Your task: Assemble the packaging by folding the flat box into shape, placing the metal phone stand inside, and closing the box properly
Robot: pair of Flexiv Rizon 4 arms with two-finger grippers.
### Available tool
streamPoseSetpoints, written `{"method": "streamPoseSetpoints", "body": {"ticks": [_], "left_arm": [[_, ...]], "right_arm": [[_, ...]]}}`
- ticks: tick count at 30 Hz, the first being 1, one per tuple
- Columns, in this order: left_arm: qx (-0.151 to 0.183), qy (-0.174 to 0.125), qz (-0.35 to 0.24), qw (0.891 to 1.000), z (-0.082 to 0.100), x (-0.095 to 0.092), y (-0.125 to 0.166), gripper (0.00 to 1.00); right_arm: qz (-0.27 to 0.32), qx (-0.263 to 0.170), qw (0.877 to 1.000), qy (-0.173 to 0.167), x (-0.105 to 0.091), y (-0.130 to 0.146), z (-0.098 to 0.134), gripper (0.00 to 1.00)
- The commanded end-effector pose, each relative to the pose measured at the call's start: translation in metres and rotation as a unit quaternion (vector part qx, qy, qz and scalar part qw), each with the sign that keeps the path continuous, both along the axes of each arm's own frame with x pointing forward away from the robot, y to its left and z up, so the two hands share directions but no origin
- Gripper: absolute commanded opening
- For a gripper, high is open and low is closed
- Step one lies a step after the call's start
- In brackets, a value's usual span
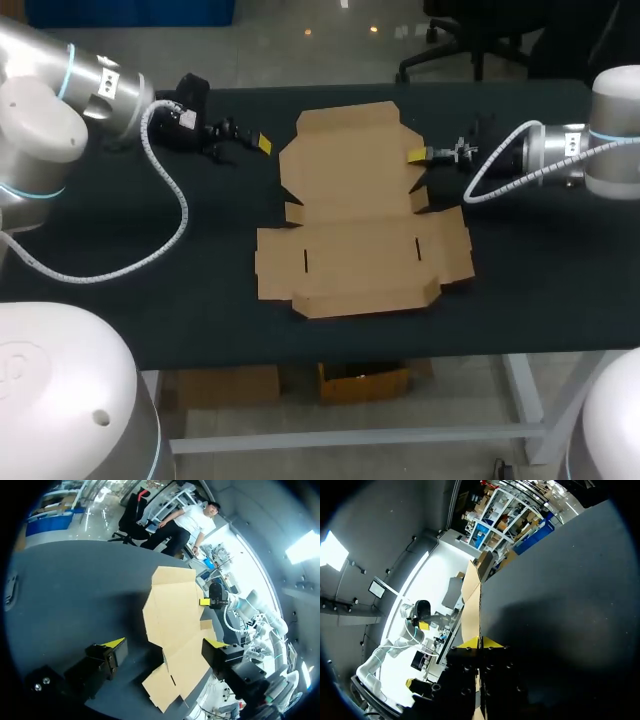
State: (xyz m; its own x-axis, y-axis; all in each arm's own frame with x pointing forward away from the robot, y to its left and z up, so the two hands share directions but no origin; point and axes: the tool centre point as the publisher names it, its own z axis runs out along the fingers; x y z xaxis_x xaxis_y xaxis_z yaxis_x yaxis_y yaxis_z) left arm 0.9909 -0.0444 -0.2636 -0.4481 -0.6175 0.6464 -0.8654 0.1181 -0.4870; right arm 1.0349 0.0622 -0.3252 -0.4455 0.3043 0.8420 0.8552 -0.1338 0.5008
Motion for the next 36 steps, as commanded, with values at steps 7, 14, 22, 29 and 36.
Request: {"method": "streamPoseSetpoints", "body": {"ticks": [7, 14, 22, 29, 36], "left_arm": [[-0.042, -0.061, 0.023, 0.997, -0.010, 0.004, 0.005, 1.00], [-0.041, -0.096, 0.014, 0.994, -0.006, 0.018, -0.005, 1.00], [-0.052, -0.121, -0.007, 0.991, -0.005, 0.028, -0.015, 1.00], [-0.076, -0.142, -0.042, 0.986, -0.006, 0.034, -0.022, 1.00], [-0.104, -0.159, -0.078, 0.979, -0.008, 0.040, -0.030, 1.00]], "right_arm": [[-0.007, 0.025, 0.999, -0.044, -0.013, -0.006, 0.014, 0.00], [0.001, 0.037, 0.997, -0.064, -0.011, -0.004, 0.020, 0.00], [0.003, 0.042, 0.996, -0.079, -0.011, -0.001, 0.026, 0.00], [0.005, 0.045, 0.995, -0.091, -0.011, 0.000, 0.030, 0.00], [0.008, 0.051, 0.993, -0.109, -0.010, 0.002, 0.034, 0.00]]}}
